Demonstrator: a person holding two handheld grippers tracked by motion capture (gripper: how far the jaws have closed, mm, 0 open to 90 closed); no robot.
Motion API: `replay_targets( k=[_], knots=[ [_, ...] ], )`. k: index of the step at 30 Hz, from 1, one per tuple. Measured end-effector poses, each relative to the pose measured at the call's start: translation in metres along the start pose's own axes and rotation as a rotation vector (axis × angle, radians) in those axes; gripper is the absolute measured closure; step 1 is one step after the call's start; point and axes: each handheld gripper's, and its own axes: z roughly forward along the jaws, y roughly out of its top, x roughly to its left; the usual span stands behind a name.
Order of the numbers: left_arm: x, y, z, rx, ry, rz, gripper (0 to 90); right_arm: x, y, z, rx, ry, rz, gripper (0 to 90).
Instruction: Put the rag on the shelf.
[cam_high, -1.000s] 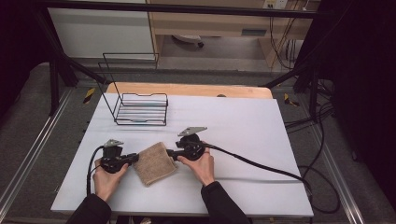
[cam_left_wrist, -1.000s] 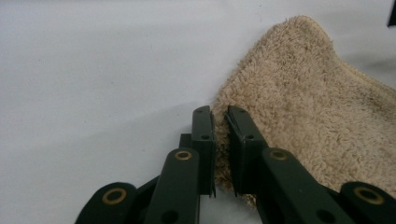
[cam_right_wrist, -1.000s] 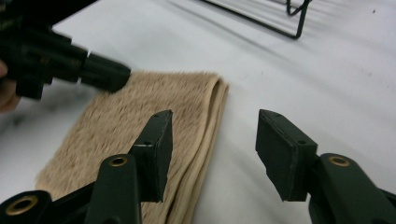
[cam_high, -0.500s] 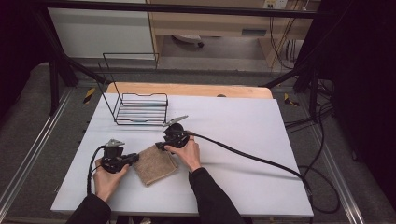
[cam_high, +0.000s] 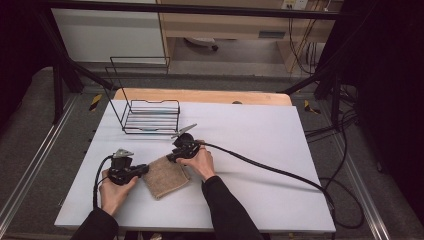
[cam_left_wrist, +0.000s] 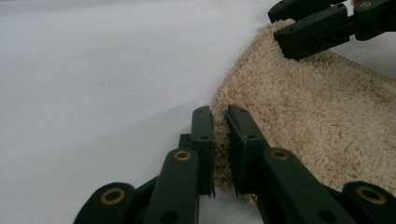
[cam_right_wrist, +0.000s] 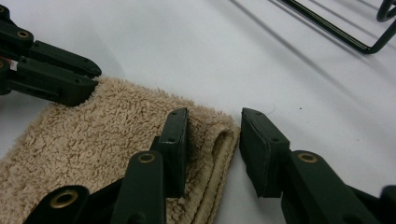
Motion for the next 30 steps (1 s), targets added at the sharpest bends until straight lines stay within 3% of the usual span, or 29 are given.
replay_targets(
  k=[5, 12, 15, 19, 24, 30],
  knots=[
    [0.0, 0.0, 0.0, -0.001, -0.003, -0.002, 81.0, 0.002, 0.003, 0.0, 0.029, 0.013, -0.008, 74.8],
    [0.003, 0.0, 0.0, -0.005, -0.021, -0.025, 82.5, 0.002, 0.004, 0.0, 0.042, 0.03, 0.062, 82.7],
    [0.003, 0.0, -0.002, -0.009, -0.027, -0.033, 83.5, 0.003, 0.004, -0.001, 0.032, 0.026, 0.062, 83.5],
    [0.004, 0.001, -0.007, -0.032, -0.033, -0.042, 84.1, 0.007, 0.004, -0.005, -0.001, 0.008, 0.05, 83.6],
    [0.003, 0.004, -0.018, -0.102, -0.046, -0.036, 84.3, 0.013, 0.003, -0.017, -0.069, -0.004, 0.039, 83.6],
    [-0.005, 0.007, -0.029, -0.166, -0.043, 0.009, 84.4, 0.019, 0.0, -0.036, -0.15, -0.008, 0.043, 83.6]
  ],
)
